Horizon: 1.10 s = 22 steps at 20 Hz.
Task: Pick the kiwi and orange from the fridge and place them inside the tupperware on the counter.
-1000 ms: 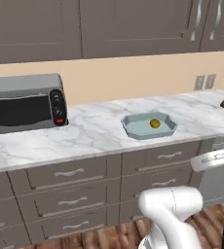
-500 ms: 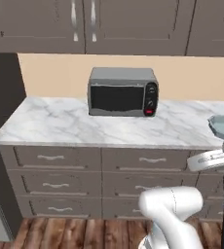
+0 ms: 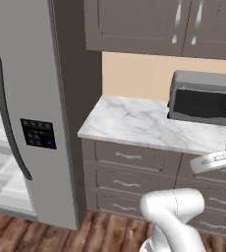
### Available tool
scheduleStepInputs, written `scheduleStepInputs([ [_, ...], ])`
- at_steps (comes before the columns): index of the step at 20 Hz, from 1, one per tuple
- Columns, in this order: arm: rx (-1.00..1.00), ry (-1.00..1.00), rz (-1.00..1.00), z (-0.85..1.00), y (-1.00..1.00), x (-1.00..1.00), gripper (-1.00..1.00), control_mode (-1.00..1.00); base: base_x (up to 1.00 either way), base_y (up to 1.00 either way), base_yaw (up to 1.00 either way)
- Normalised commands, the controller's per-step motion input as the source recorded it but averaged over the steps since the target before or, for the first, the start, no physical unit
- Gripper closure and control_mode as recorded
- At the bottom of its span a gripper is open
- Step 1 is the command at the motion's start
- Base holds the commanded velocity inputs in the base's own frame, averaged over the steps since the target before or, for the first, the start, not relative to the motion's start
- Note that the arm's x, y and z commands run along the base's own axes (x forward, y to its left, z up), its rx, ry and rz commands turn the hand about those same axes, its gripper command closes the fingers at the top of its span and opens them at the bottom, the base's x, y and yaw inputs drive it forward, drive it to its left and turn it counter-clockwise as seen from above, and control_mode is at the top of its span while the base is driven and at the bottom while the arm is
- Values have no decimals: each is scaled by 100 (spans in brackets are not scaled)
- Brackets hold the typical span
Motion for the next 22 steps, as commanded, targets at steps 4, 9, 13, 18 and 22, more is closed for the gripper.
scheduleStepInputs([
  [4,0,0,0,0,0,0,-100,100,60,100,12],
  [9,0,0,0,0,0,0,-100,100,68,100,2],
  [13,0,0,0,0,0,0,-100,100,40,100,0],
  [18,0,0,0,0,0,0,-100,100,36,100,0],
  [22,0,0,0,0,0,0,-100,100,44,100,0],
])
